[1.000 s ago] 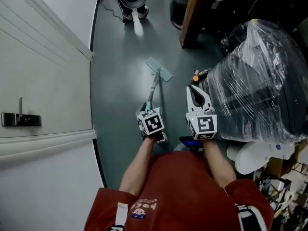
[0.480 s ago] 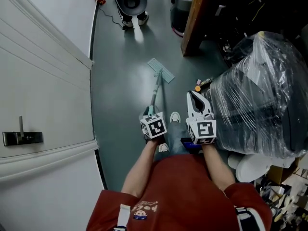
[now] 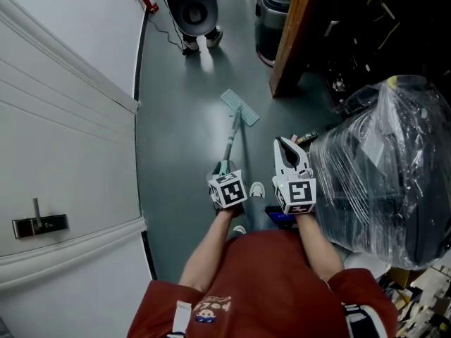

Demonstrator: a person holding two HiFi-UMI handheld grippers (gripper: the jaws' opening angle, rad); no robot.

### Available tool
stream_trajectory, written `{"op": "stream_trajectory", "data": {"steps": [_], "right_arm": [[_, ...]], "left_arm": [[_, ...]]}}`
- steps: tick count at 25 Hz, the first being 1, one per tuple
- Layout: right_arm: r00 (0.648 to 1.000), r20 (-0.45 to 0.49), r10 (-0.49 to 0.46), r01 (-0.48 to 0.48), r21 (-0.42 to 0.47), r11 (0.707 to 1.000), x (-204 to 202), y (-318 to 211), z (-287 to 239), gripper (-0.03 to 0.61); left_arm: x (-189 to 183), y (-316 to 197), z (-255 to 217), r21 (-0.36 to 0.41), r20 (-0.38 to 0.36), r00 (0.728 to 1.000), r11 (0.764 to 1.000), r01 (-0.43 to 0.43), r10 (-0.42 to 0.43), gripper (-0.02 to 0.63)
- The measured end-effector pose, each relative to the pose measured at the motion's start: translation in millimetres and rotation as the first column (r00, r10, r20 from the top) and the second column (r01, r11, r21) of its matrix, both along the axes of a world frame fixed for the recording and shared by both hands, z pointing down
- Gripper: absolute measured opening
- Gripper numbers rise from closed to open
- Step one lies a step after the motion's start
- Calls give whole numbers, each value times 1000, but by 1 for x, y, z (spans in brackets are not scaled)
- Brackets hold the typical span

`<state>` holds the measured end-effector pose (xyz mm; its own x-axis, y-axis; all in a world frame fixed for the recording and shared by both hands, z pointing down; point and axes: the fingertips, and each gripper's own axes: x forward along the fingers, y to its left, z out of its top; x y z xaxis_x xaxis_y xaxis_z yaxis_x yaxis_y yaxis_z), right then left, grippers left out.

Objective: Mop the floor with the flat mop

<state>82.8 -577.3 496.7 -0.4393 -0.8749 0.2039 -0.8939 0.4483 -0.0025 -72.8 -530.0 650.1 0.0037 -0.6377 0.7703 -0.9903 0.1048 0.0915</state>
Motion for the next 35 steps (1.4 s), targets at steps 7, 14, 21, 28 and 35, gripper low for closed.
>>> {"op": "stream_trajectory", "data": {"steps": [7, 14, 21, 28, 35], "right_arm": [[1000, 11, 11, -11, -7, 1000, 38, -73, 2, 18], [1000, 15, -3, 2, 15, 1000, 46, -112, -7, 18], [1000, 24, -17, 17, 14, 1000, 52, -123, -4, 18], [1000, 24, -5, 4, 24, 1000, 55, -105, -6, 18], [1000, 8, 11, -11, 30, 999, 46, -62, -11, 18]], "left_arm": [[27, -75, -4, -2, 26, 1000, 1000, -6, 6, 121], [35, -109, -6, 5, 32, 999, 1000, -4, 4, 121], [43, -119, -4, -23, 24, 1000, 1000, 7, -6, 120], [44, -102, -1, -14, 31, 999, 1000, -8, 8, 121], [30, -61, -3, -9, 17, 1000, 1000, -8, 8, 120]]}}
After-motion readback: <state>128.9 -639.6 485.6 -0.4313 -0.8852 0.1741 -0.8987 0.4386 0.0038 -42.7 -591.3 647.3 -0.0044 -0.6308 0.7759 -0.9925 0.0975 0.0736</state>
